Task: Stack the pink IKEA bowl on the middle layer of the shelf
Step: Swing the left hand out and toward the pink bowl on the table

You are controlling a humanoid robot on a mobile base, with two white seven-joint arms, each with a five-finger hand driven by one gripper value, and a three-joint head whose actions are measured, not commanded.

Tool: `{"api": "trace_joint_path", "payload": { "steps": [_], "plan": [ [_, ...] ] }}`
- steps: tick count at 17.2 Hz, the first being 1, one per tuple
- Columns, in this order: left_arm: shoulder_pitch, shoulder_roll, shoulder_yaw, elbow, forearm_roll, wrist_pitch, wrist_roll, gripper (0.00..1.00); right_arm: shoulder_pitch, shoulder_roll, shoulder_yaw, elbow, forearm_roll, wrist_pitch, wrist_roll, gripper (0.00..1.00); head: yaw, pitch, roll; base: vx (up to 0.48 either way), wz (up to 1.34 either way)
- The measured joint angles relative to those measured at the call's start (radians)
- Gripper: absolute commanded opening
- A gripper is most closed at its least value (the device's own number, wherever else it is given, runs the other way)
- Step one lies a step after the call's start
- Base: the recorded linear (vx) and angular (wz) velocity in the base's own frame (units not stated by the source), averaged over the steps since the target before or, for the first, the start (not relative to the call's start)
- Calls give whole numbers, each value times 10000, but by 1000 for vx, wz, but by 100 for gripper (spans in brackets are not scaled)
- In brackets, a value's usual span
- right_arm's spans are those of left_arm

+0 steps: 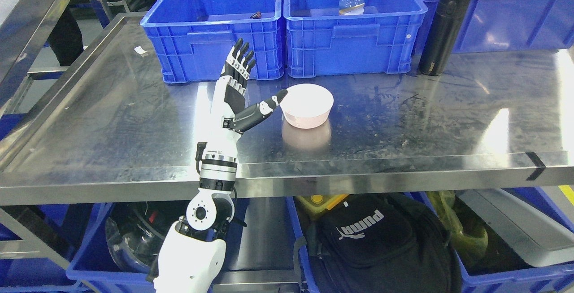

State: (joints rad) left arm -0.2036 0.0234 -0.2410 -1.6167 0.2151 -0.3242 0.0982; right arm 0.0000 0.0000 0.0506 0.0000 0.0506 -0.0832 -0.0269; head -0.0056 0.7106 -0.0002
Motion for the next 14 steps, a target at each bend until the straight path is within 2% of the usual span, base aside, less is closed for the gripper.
{"api": "trace_joint_path", "payload": {
  "steps": [3, 5, 7, 10, 14],
  "plan": [
    [-391, 410, 19, 0, -222, -311, -416, 100, 0, 0, 0, 0, 0, 0, 0, 100, 0, 0, 0, -1, 8],
    [-922, 879, 31, -2, -577, -521, -1277, 100, 2, 0, 0, 0, 0, 0, 0, 100, 0, 0, 0, 0, 0],
    [-1634, 1605, 33, -1, -861, -634, -2533, 100, 2, 0, 0, 0, 0, 0, 0, 100, 0, 0, 0, 0, 0],
    [-2538, 2732, 50, 2, -1120, -667, -4779, 95, 2, -1, 0, 0, 0, 0, 0, 100, 0, 0, 0, 0, 0],
    [-3377, 3952, 84, 5, -1949, -720, -7788, 100, 2, 0, 0, 0, 0, 0, 0, 100, 0, 0, 0, 0, 0]
  ]
}}
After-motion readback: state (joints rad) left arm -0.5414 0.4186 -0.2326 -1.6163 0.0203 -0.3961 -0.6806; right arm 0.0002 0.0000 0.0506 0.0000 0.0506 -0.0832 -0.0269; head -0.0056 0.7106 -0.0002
